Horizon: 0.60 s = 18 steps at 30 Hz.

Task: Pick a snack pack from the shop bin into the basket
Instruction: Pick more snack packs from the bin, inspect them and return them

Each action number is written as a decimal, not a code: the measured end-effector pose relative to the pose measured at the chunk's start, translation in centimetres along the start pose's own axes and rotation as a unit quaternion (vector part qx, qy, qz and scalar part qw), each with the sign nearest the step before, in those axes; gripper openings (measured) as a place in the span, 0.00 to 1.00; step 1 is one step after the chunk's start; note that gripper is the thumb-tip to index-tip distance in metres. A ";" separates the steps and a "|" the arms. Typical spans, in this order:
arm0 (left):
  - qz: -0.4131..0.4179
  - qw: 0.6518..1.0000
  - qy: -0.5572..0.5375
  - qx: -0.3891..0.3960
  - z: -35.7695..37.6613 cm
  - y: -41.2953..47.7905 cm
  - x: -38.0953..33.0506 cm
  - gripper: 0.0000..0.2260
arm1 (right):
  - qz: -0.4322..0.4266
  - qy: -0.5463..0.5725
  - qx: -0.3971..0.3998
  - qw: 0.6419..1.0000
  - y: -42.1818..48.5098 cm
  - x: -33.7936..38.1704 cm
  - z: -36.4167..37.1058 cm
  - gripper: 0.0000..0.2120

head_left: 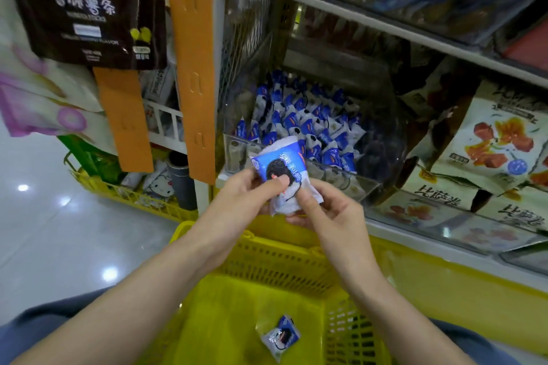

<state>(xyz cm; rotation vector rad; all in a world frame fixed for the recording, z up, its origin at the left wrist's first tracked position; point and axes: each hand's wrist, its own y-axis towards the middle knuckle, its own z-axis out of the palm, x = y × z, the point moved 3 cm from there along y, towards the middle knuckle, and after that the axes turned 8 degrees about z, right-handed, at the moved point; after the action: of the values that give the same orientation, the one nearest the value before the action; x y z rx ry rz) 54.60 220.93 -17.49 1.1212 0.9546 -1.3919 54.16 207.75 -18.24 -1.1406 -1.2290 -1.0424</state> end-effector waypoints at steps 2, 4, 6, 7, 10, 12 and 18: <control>0.017 0.999 0.029 -0.038 -1.1 0.8 -0.5 0.08 | -0.022 -0.051 0.017 0.998 0.9 1.2 0.6 0.09; 0.033 0.997 0.045 -0.061 -2.2 1.4 -1.0 0.09 | -0.059 -0.133 0.011 0.989 2.5 2.8 0.6 0.09; 0.050 0.995 0.054 -0.074 -3.3 1.8 -1.3 0.08 | -0.102 -0.213 -0.035 0.971 5.0 4.4 0.1 0.07; 0.058 0.994 0.054 -0.082 -3.8 1.9 -1.4 0.07 | -0.112 -0.243 -0.063 0.961 6.6 5.1 -0.1 0.06; 0.085 0.989 0.056 -0.106 -5.2 2.4 -1.8 0.05 | -0.098 -0.354 -0.098 0.925 11.8 5.6 -0.2 0.06; 0.088 0.988 0.057 -0.109 -5.9 2.6 -2.1 0.06 | -0.068 -0.416 -0.079 0.903 15.0 4.9 0.1 0.10; 0.100 0.987 0.042 -0.114 -7.5 2.7 -2.9 0.08 | 0.070 -0.549 -0.023 0.833 19.7 3.1 1.4 0.18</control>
<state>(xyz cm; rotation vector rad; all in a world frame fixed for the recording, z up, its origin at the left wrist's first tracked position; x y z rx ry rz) 58.22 228.48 -16.43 1.0764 1.0050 -1.0515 73.56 212.05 -16.65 -1.9414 -1.9383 -0.2117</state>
